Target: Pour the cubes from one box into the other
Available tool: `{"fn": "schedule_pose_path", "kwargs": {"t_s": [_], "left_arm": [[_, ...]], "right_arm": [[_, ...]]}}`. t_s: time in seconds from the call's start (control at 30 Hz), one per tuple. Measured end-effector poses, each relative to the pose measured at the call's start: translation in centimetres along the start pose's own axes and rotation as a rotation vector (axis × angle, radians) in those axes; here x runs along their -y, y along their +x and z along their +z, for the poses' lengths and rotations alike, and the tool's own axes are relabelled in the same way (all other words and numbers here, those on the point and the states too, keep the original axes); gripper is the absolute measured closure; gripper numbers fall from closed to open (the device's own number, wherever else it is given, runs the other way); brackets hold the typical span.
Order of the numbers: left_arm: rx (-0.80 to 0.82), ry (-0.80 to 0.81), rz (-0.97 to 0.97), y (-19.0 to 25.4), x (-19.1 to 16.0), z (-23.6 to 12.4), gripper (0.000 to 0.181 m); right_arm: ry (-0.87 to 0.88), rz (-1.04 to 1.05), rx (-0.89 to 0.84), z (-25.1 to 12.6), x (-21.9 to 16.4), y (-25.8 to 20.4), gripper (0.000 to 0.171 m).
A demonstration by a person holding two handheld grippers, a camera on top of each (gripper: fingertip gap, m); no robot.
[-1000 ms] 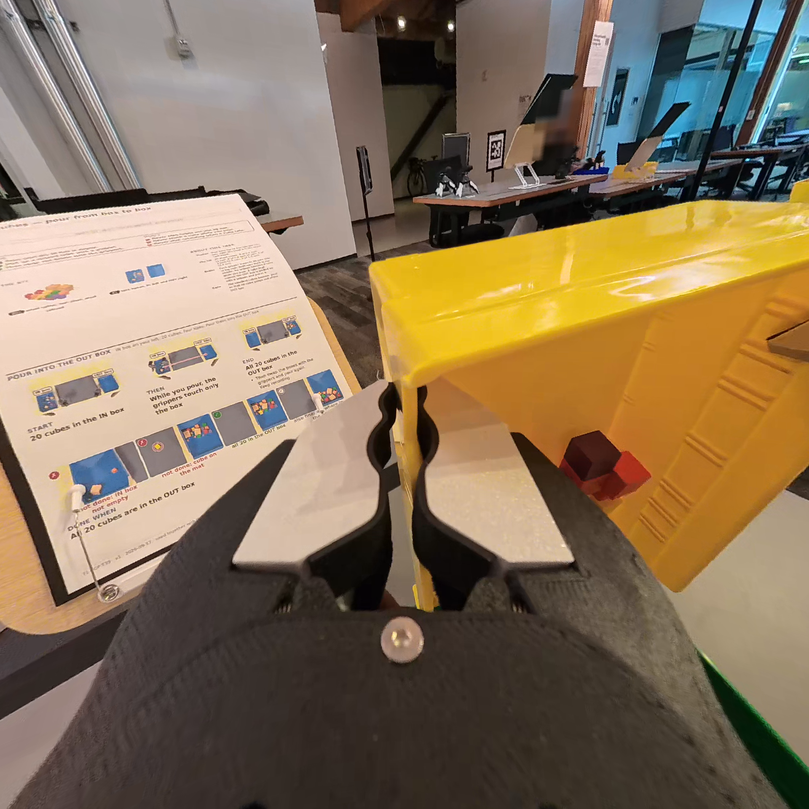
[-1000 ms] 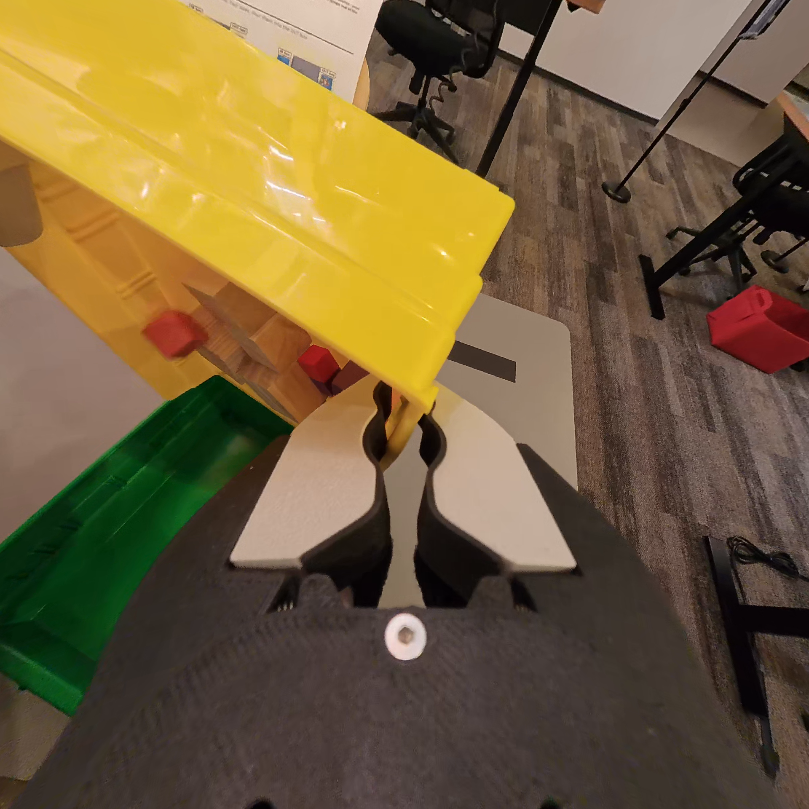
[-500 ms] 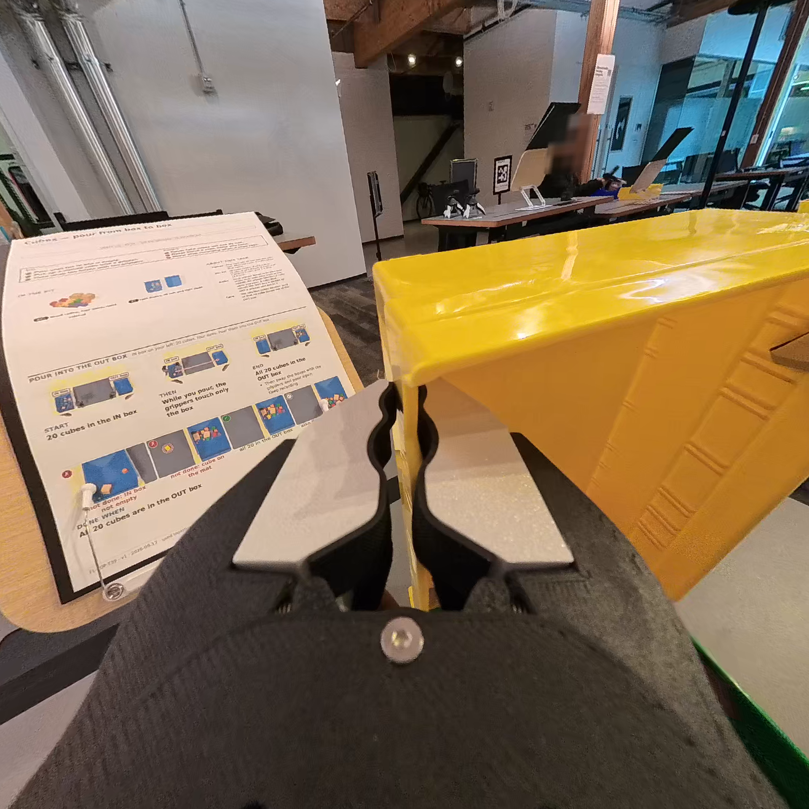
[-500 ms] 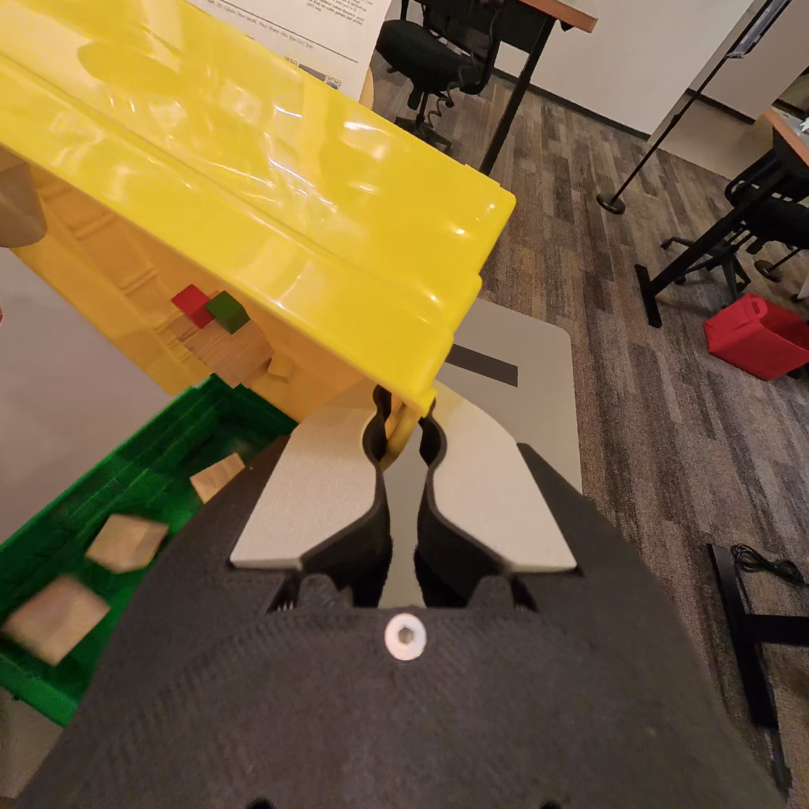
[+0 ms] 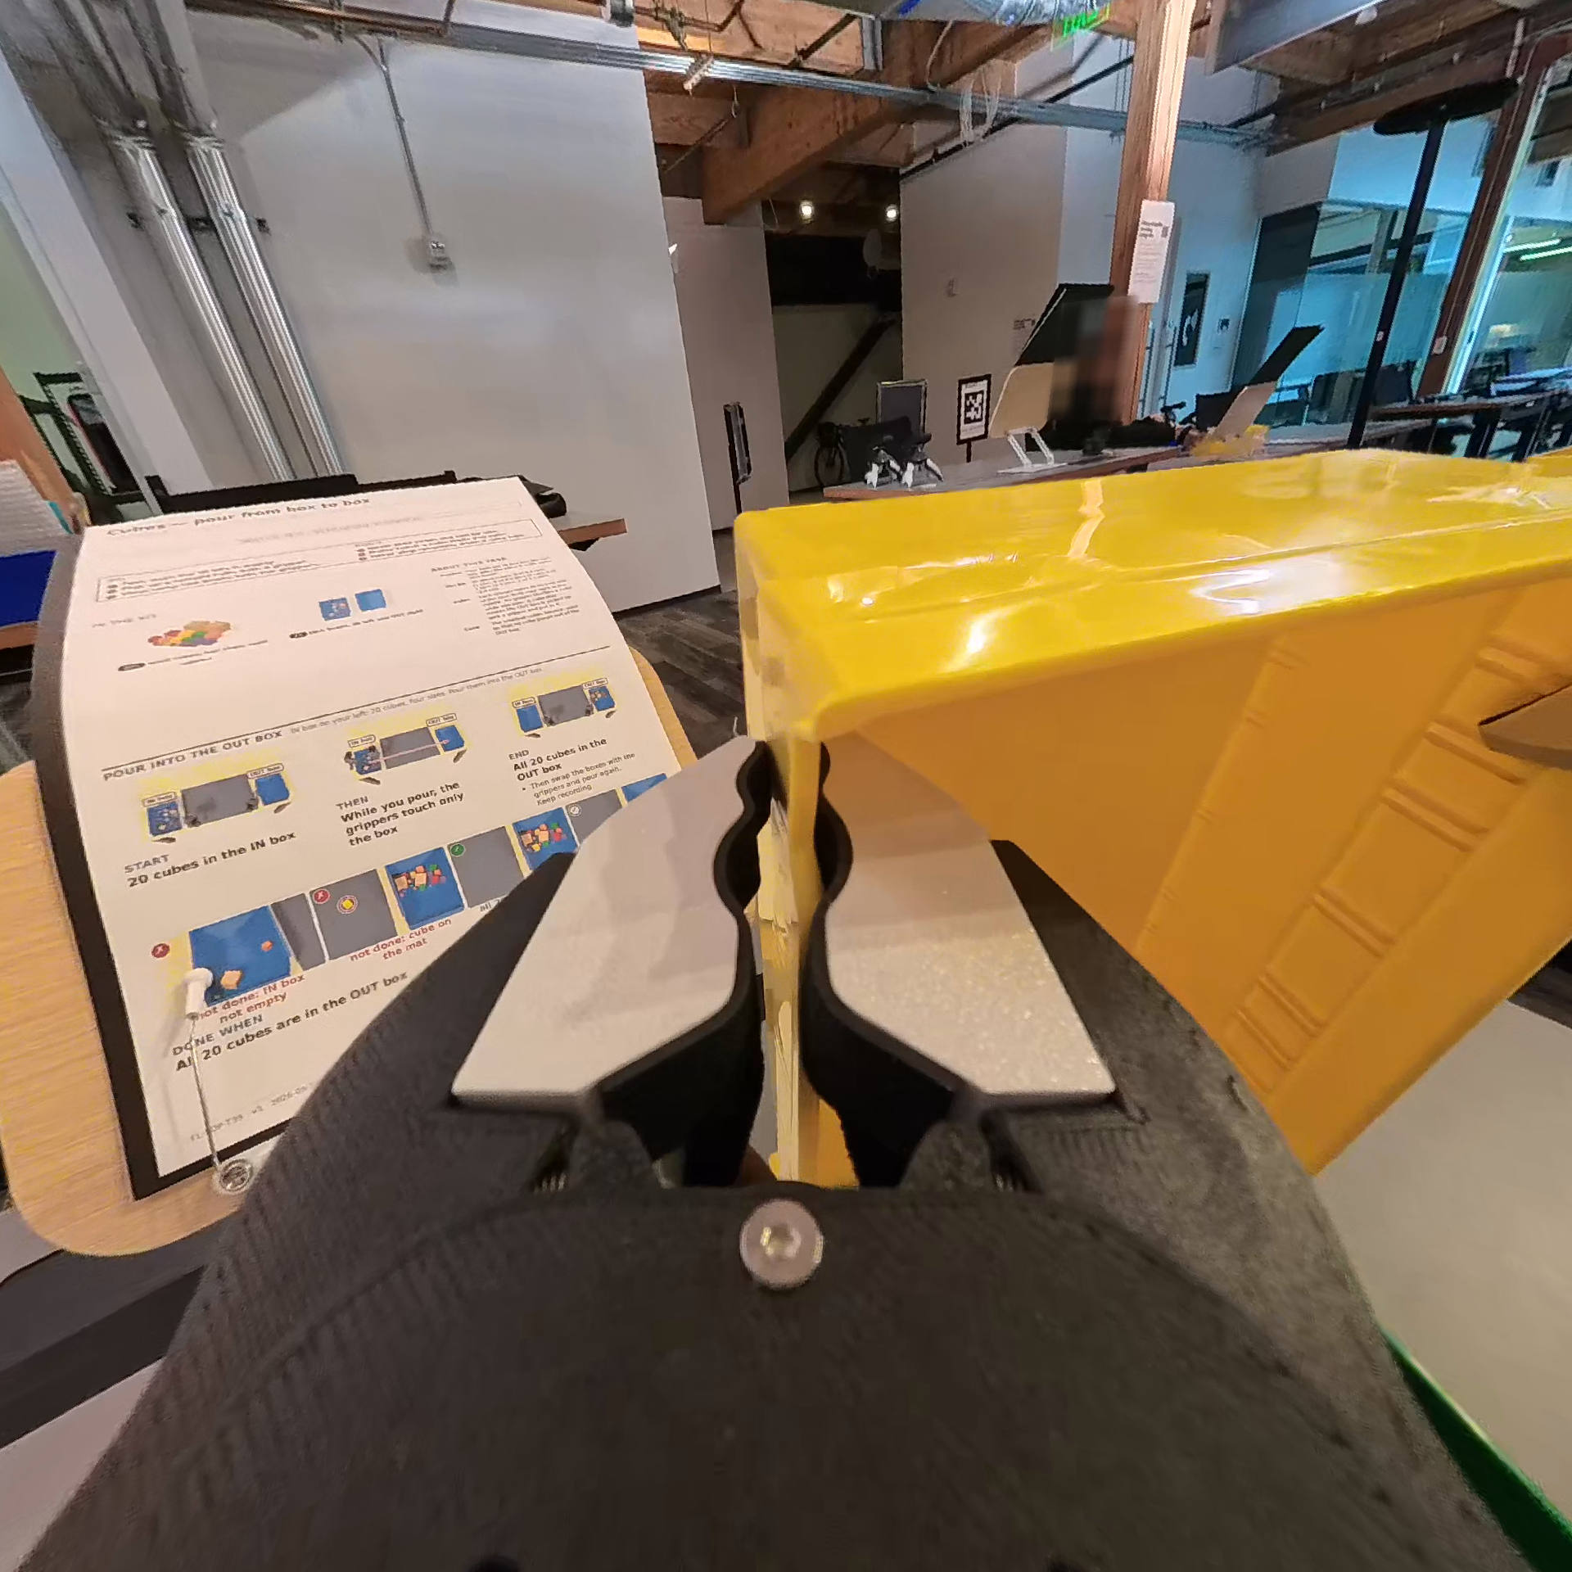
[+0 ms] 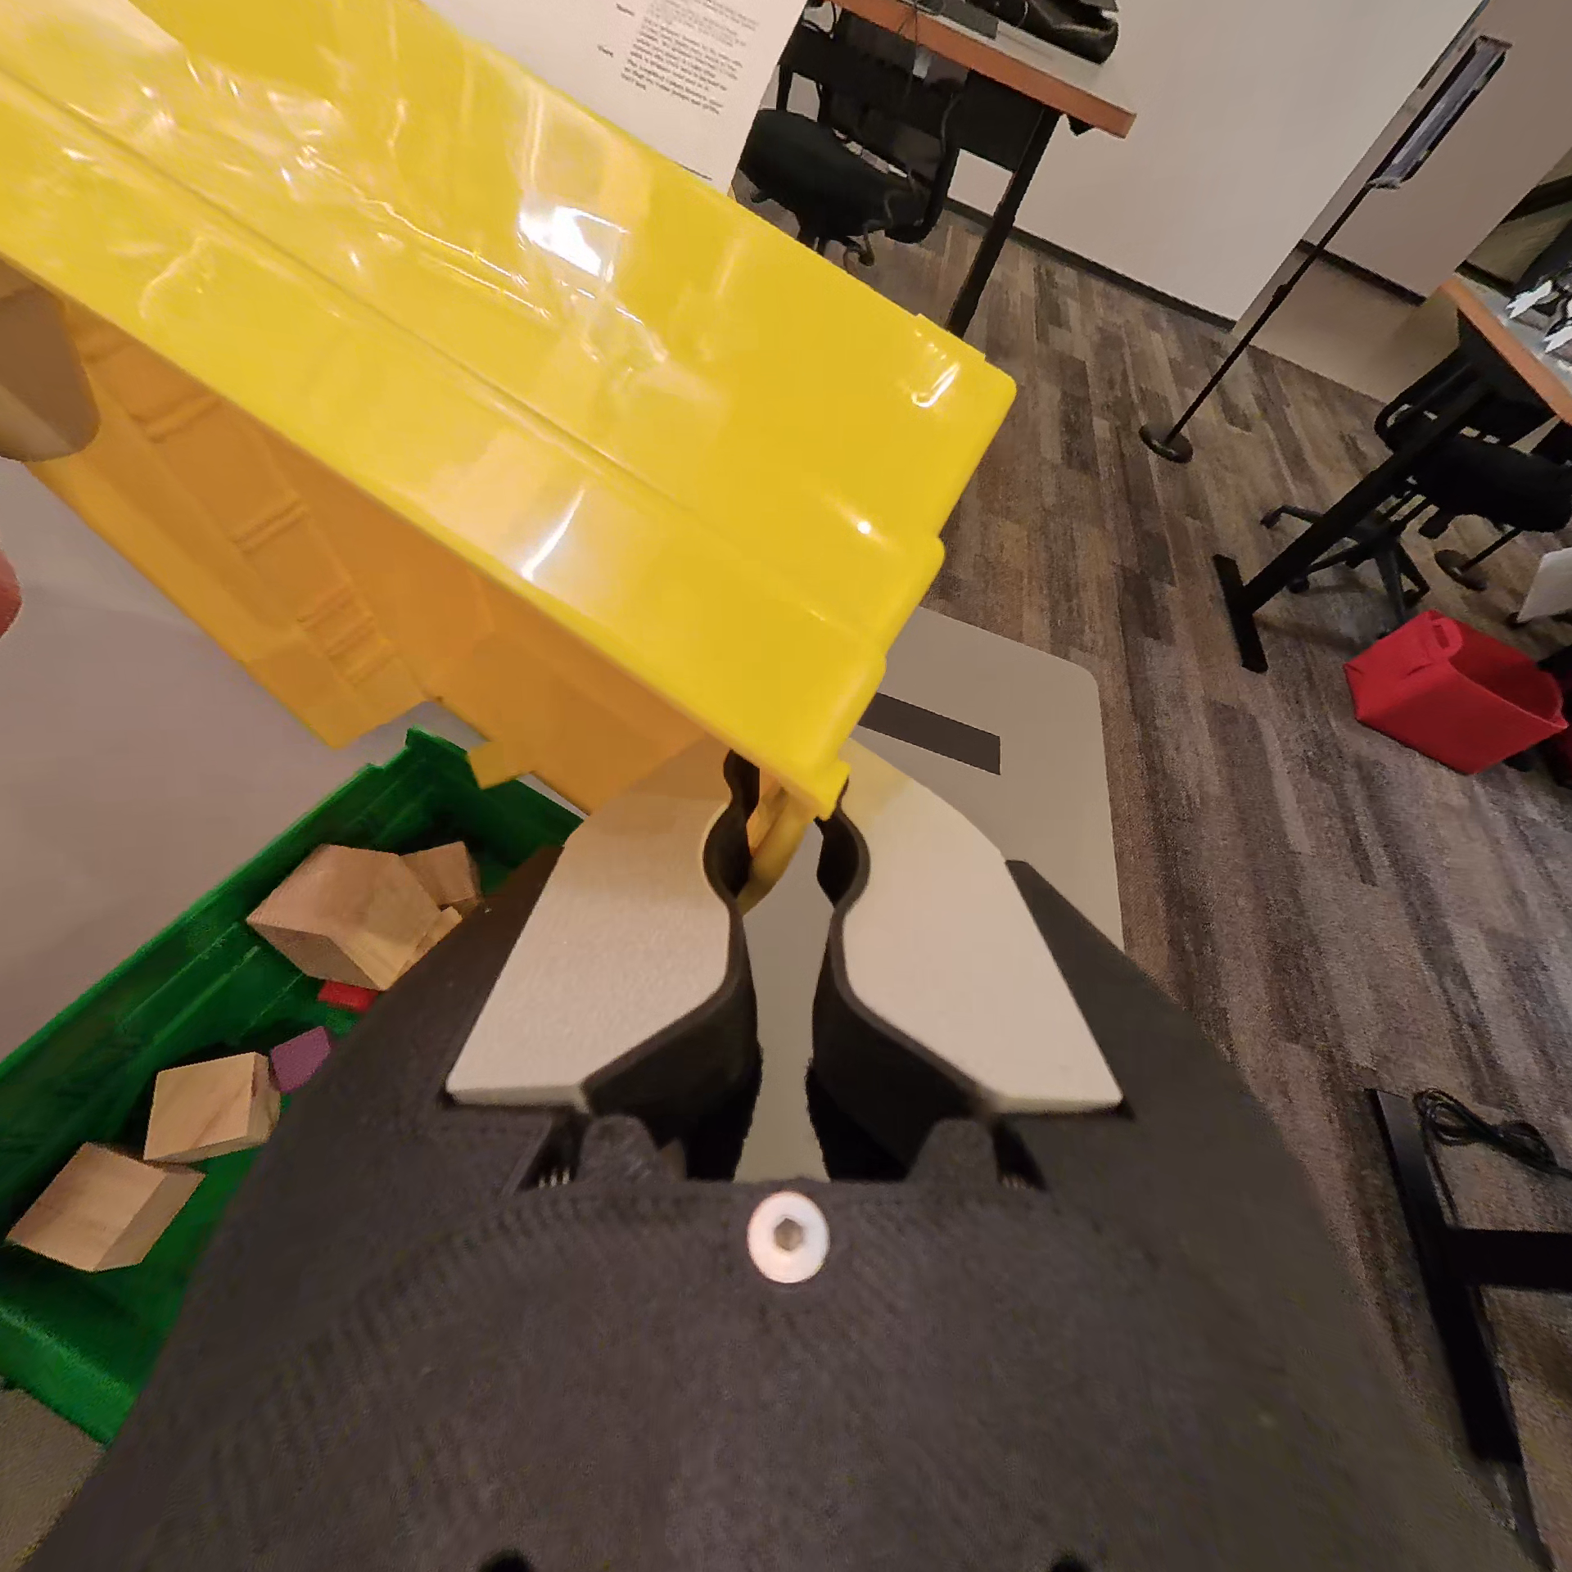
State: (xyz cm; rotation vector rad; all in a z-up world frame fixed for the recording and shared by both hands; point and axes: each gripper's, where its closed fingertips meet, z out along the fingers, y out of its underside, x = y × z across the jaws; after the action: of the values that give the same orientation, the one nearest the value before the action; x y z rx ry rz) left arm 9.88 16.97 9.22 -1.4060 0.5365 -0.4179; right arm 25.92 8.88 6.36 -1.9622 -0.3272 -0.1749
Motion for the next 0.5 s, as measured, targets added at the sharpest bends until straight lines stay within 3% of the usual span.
{"fn": "schedule_pose_path", "kwargs": {"t_s": [0.5], "left_arm": [[0.011, 0.042, -0.006, 0.00, 1.11, -0.94, 0.177]], "right_arm": [[0.035, -0.018, -0.009, -1.03, 0.88, -0.19, 0.165]]}}
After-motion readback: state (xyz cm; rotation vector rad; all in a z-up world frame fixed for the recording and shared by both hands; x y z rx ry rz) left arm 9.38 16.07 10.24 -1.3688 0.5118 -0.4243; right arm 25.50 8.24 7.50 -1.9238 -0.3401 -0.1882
